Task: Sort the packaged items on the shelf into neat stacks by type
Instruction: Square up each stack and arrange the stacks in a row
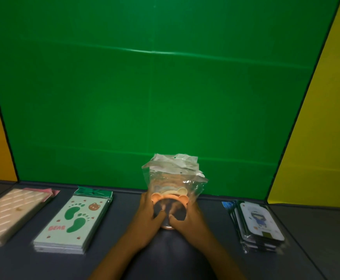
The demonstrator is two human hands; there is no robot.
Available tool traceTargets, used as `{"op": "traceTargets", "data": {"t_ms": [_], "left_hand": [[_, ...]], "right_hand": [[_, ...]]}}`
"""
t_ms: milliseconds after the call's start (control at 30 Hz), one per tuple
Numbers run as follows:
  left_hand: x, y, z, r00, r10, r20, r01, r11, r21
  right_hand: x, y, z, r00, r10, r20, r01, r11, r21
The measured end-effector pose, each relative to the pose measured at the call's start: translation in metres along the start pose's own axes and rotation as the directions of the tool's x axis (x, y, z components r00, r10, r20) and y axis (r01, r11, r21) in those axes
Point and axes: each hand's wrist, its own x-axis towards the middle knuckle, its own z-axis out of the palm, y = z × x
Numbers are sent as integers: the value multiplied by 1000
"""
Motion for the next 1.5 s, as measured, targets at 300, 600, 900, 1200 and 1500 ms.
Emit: {"op": "traceTargets", "data": {"t_ms": [300,600,900,1200,1500], "left_hand": [[-3,-14,-3,996,11,88,-13,1000,17],[3,0,-13,977,-189,96,212,860,-465],[-5,34,-41,832,-349,431,554,539,-634],[9,38,-57,843,-491,218,496,868,35],[9,41,-61,853,-492,175,464,868,176]], "right_hand": [[-3,8,-1,1000,13,4,-12,994,-105],[4,-45,-9,993,-93,66,112,900,-422],[30,-101,-19,932,287,221,-81,759,-646],[22,-51,-22,717,512,474,-548,833,-71],[17,-43,-27,746,525,410,-571,821,-12]]}}
